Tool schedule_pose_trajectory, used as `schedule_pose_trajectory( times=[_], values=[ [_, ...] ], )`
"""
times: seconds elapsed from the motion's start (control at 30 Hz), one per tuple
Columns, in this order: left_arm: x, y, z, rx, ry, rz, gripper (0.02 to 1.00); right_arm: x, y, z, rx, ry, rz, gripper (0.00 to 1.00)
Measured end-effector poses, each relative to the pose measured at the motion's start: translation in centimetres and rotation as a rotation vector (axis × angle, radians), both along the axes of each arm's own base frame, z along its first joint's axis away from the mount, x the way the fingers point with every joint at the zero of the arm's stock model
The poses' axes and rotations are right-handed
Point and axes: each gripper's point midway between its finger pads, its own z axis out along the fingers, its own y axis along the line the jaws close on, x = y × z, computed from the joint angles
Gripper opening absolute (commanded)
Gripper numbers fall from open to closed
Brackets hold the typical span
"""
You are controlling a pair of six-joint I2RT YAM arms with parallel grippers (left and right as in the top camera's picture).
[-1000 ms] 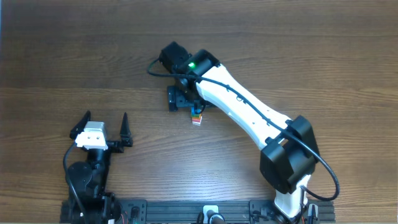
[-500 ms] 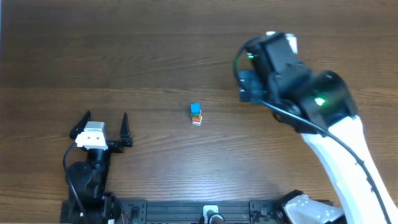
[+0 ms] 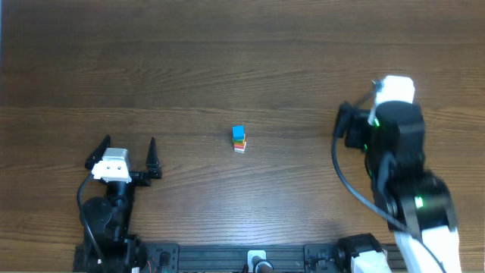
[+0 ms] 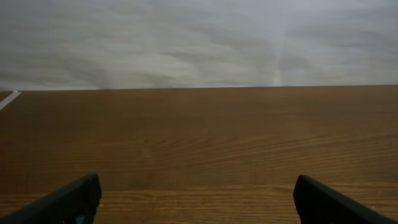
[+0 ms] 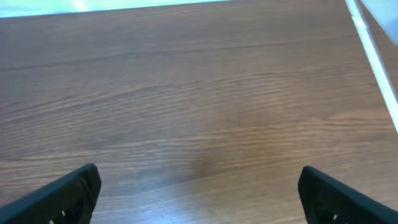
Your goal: Stack Cubes
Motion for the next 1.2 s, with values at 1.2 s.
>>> schedule_pose_trajectory(
  times=[1.2],
  values=[
    [0.0,0.0,0.0,0.000,0.000,0.000,1.000,-3.5,0.5,-9.0,0.030,-0.536,0.165,0.991]
  ],
)
